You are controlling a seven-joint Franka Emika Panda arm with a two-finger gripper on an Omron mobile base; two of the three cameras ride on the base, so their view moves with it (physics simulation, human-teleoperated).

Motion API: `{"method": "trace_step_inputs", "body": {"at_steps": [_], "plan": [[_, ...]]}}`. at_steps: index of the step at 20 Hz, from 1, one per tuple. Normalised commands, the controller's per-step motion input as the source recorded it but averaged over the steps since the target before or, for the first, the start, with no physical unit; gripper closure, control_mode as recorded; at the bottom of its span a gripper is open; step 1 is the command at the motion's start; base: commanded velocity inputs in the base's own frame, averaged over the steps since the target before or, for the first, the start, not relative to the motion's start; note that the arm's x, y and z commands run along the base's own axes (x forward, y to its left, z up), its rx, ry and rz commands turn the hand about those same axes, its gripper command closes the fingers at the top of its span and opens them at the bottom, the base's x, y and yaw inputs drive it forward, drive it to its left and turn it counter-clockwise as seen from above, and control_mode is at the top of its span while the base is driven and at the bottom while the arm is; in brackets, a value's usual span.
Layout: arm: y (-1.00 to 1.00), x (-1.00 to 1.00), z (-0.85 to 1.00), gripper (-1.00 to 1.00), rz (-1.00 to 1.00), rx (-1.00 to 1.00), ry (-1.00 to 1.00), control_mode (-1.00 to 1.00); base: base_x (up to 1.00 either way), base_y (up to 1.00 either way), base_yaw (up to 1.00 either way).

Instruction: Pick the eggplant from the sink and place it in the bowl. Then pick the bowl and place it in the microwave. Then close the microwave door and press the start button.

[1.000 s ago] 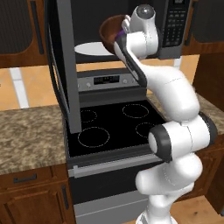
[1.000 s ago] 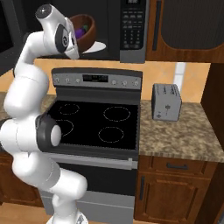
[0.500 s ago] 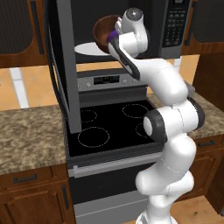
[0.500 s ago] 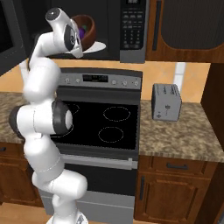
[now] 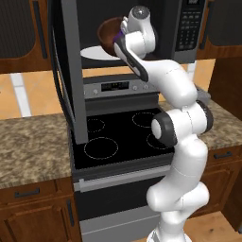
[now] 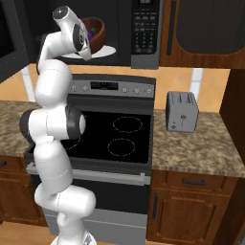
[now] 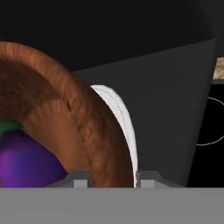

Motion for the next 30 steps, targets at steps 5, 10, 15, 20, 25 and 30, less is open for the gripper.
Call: {"method": "trace_step_inputs", "body": {"at_steps": [5, 10, 15, 20, 25, 30], "plan": [[0.00, -0.59, 0.00, -1.00, 0.00, 0.01, -0.14, -1.00, 0.00, 0.00, 0.00], [0.00, -1.00, -0.12, -1.00, 0.00, 0.01, -0.24, -1.00, 0.00, 0.00, 0.00], [0.00, -1.00, -0.67, -1.00, 0.01, 0.01, -0.10, -1.00, 0.00, 0.00, 0.00], [0.00, -1.00, -0.73, -1.00, 0.01, 0.01, -0.07, -1.00, 0.00, 0.00, 0.00], [0.10, -1.00, -0.91, -1.00, 0.00, 0.00, 0.00, -1.00, 0.00, 0.00, 0.00], [0.40, -1.00, -0.97, -1.00, 0.00, 0.00, 0.01, -1.00, 0.00, 0.00, 0.00]]}}
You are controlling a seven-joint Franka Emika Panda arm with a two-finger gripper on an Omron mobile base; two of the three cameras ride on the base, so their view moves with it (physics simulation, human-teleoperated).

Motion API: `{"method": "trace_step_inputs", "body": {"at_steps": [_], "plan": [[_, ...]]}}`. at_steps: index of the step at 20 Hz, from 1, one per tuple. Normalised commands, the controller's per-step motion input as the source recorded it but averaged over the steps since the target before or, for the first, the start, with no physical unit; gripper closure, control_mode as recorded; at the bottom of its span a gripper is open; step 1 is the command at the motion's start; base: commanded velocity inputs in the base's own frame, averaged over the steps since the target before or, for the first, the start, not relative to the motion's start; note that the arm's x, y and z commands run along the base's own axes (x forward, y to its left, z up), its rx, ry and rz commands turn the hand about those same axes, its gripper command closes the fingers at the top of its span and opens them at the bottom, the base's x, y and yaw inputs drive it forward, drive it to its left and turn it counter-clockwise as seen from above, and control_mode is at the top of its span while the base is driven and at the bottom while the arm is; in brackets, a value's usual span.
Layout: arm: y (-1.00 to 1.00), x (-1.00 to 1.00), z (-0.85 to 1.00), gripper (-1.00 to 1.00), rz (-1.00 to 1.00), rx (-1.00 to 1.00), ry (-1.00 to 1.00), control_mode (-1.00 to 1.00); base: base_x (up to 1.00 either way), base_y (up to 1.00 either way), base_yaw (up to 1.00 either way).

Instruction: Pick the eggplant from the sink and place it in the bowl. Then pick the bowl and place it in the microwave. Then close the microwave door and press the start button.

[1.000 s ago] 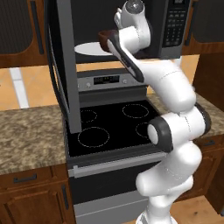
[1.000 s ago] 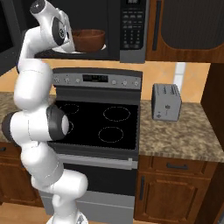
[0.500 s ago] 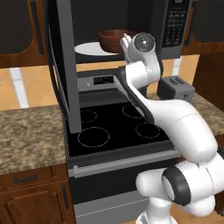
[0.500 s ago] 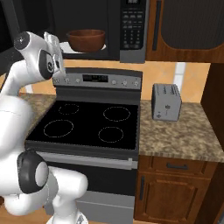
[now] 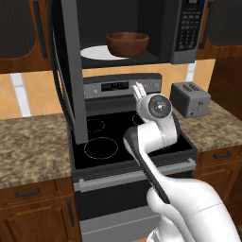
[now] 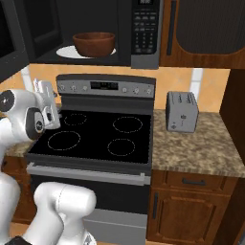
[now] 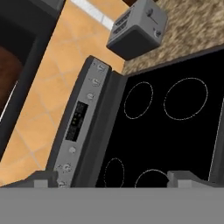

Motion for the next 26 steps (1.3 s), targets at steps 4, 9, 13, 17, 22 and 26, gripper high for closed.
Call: {"method": "trace_step_inputs", "body": {"at_steps": [4, 9, 13, 17, 22, 26], "plan": [[0.63, -1.00, -0.78, -1.00, 0.00, 0.00, 0.00, -1.00, 0.00, 0.00, 0.00], [0.78, -0.96, -0.56, -1.00, 0.00, 0.00, 0.00, -1.00, 0.00, 0.00, 0.00], [0.97, -0.36, -0.04, -1.00, -0.05, 0.00, -0.02, -1.00, 0.00, 0.00, 0.00], [1.00, -0.22, -0.23, -1.00, -0.03, 0.00, -0.05, -1.00, 0.00, 0.00, 0.00], [1.00, 0.00, 0.03, -1.00, -0.08, 0.00, -0.14, -1.00, 0.00, 0.00, 0.00], [0.96, 0.10, 0.26, -1.00, -0.13, 0.00, -0.12, -1.00, 0.00, 0.00, 0.00]]}}
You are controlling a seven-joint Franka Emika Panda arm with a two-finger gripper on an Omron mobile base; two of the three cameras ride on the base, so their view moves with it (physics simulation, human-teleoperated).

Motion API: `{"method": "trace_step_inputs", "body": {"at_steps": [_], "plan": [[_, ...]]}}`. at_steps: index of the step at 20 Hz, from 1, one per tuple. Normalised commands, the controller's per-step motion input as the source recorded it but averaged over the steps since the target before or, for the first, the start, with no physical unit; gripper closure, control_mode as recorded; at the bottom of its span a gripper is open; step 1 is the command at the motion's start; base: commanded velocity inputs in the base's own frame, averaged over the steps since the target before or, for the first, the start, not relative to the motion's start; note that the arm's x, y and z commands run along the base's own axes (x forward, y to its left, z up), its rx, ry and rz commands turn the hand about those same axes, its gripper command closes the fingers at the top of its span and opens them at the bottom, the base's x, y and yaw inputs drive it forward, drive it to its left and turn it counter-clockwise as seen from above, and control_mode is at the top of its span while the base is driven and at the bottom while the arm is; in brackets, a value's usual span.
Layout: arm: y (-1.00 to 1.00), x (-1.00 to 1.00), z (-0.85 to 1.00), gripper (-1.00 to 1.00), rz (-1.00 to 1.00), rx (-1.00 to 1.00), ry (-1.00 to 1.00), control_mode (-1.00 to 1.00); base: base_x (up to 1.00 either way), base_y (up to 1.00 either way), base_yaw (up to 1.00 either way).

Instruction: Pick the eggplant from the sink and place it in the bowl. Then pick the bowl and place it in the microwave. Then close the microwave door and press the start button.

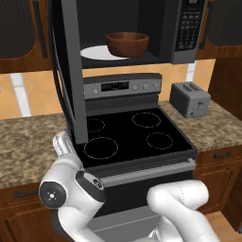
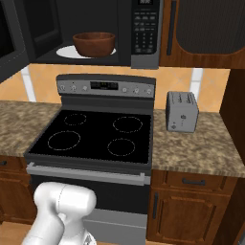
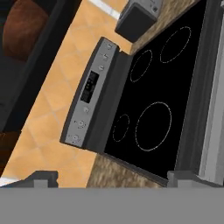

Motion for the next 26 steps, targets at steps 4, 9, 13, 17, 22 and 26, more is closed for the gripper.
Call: {"method": "trace_step_inputs", "body": {"at_steps": [4, 9, 13, 17, 22, 26], "plan": [[0.59, 0.18, 0.85, -1.00, -0.21, 0.00, -0.16, -1.00, 0.00, 0.00, 0.00], [0.12, 0.11, 0.86, -1.00, -0.26, 0.00, -0.17, -1.00, 0.00, 0.00, 0.00], [-0.23, 0.07, 0.56, -1.00, -0.29, 0.00, -0.12, -1.00, 0.00, 0.00, 0.00], [-0.50, 0.14, 0.46, -1.00, -0.28, 0.02, -0.05, -1.00, 0.00, 0.00, 0.00], [-0.81, 0.04, 0.30, -1.00, -0.22, 0.07, -0.02, -1.00, 0.00, 0.00, 0.00], [-1.00, 0.14, 0.15, -1.00, -0.18, 0.13, 0.00, -1.00, 0.00, 0.00, 0.00]]}}
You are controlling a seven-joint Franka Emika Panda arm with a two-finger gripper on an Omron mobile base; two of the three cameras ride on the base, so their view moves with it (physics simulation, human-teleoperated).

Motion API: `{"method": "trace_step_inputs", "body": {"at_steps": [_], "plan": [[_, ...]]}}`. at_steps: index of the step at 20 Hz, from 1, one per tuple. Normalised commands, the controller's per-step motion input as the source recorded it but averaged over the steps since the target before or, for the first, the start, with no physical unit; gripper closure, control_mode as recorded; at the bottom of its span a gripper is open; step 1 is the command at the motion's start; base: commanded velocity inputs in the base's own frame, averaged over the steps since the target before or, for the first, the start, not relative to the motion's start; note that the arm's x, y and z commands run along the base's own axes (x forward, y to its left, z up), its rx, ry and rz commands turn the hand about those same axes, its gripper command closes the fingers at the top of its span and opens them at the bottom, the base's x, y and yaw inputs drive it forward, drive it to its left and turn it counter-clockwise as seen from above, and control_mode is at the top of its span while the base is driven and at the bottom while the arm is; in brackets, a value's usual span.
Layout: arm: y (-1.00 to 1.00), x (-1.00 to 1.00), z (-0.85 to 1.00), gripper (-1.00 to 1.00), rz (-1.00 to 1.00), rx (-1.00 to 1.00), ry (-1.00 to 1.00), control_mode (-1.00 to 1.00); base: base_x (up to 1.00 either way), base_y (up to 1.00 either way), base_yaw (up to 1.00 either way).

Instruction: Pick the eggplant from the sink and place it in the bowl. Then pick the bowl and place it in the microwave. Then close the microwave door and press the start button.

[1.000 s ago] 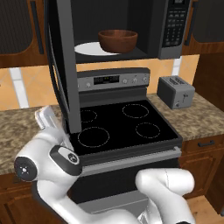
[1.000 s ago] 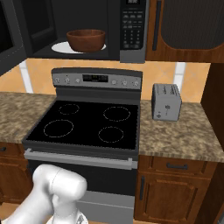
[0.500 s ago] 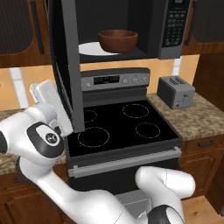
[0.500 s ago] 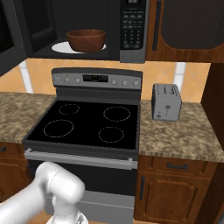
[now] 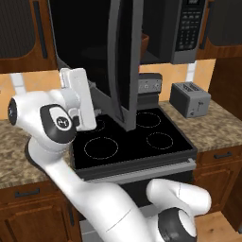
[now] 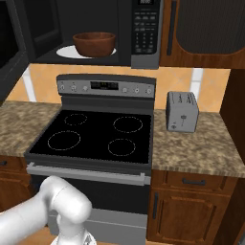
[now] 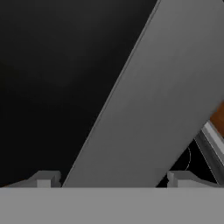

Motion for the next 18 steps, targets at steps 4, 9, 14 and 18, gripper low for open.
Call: {"method": "trace_step_inputs", "body": {"at_steps": [4, 9, 14, 18], "plan": [[-1.00, 0.46, 0.00, -1.00, -0.13, 0.13, 0.00, -1.00, 0.00, 0.00, 0.00], [-1.00, 0.79, 0.00, -1.00, -0.08, 0.12, 0.04, -1.00, 0.00, 0.00, 0.00], [-1.00, 1.00, 0.00, -1.00, -0.01, 0.09, 0.05, -1.00, 0.00, 0.00, 0.00], [-1.00, 1.00, 0.00, -1.00, 0.01, 0.05, 0.05, -1.00, 0.00, 0.00, 0.00]]}}
